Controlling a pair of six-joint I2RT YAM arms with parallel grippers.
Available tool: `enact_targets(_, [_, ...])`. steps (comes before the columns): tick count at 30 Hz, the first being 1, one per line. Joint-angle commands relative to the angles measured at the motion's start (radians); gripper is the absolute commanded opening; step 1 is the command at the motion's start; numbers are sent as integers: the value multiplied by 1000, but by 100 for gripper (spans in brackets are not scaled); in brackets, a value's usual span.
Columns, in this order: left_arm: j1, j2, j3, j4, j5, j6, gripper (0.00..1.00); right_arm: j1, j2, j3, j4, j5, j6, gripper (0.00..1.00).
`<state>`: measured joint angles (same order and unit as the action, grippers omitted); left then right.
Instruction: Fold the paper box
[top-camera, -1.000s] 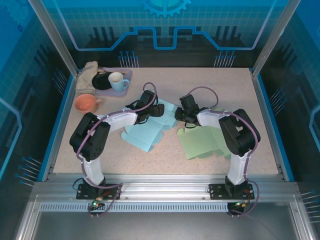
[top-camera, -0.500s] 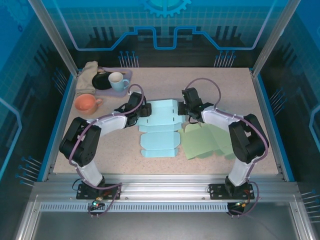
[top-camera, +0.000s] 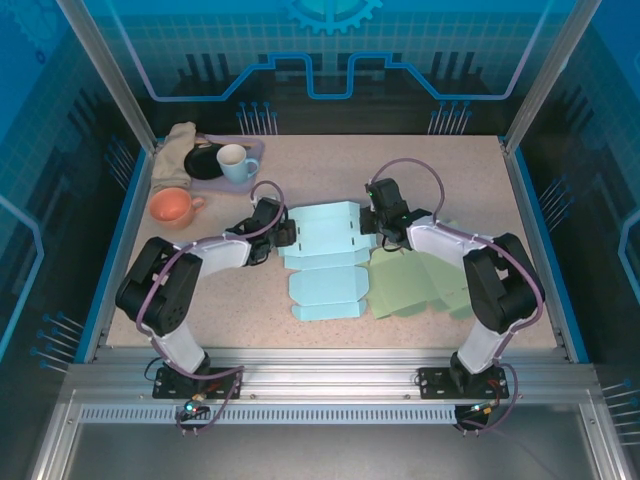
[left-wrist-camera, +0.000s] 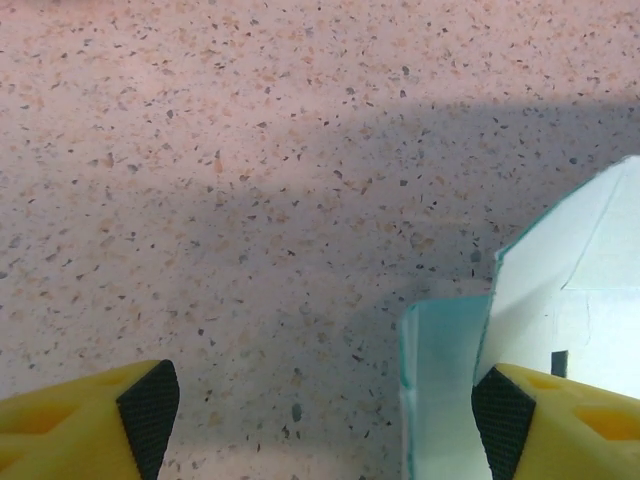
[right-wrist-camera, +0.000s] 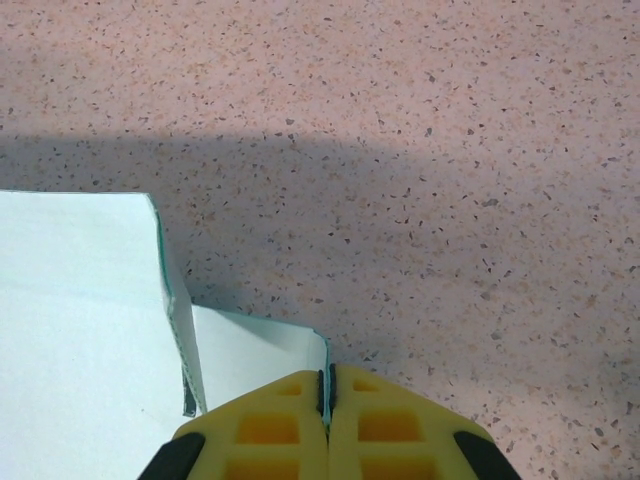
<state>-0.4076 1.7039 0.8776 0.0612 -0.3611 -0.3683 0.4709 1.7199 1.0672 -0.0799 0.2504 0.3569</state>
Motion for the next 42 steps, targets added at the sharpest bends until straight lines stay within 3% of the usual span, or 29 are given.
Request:
enact_targets(1, [9, -19, -29, 84, 39, -5, 75, 0, -48, -27, 47, -32, -38, 0])
enact_targets(3, [10, -4, -49, 151, 128, 10, 56, 0, -56, -38, 73, -71, -55, 0])
enact_targets(6, [9, 3, -68, 244, 260, 46, 14, 3, -66, -42, 102, -134, -95, 0])
enact_targets(7, [6, -7, -65, 241, 249, 41, 0, 6, -69, -34, 106, -135, -110, 0])
enact_targets(11, [-53, -73, -21, 129, 56, 54, 0, 27, -90, 41, 69, -104, -174, 3])
enact_targets(13, [-102, -97, 11, 73, -44, 100, 0, 42, -119, 99, 39, -75, -228, 18])
enact_targets(15, [-142, -108, 27, 46, -119, 134, 0, 52, -149, 167, 15, -56, -284, 40])
enact_targets(18, [-174, -124, 28, 50, -159, 180, 0, 53, -180, 275, -40, -108, -364, 51])
enact_targets(22, [-178, -157, 0, 85, -132, 204, 0, 55, -162, 437, -240, -294, -645, 51])
enact_targets(27, [-177, -200, -41, 134, -77, 238, 0, 83, -59, 620, -625, -356, -970, 46])
enact_targets(30, [-177, -225, -67, 165, -54, 242, 0, 80, -12, 634, -732, -357, -1096, 46])
enact_targets(34, [-178, -253, -96, 198, -22, 249, 0, 74, 75, 655, -822, -339, -1200, 46])
enact_targets(42, [-178, -253, -132, 249, -9, 259, 0, 29, 239, 771, -959, -333, -1254, 46])
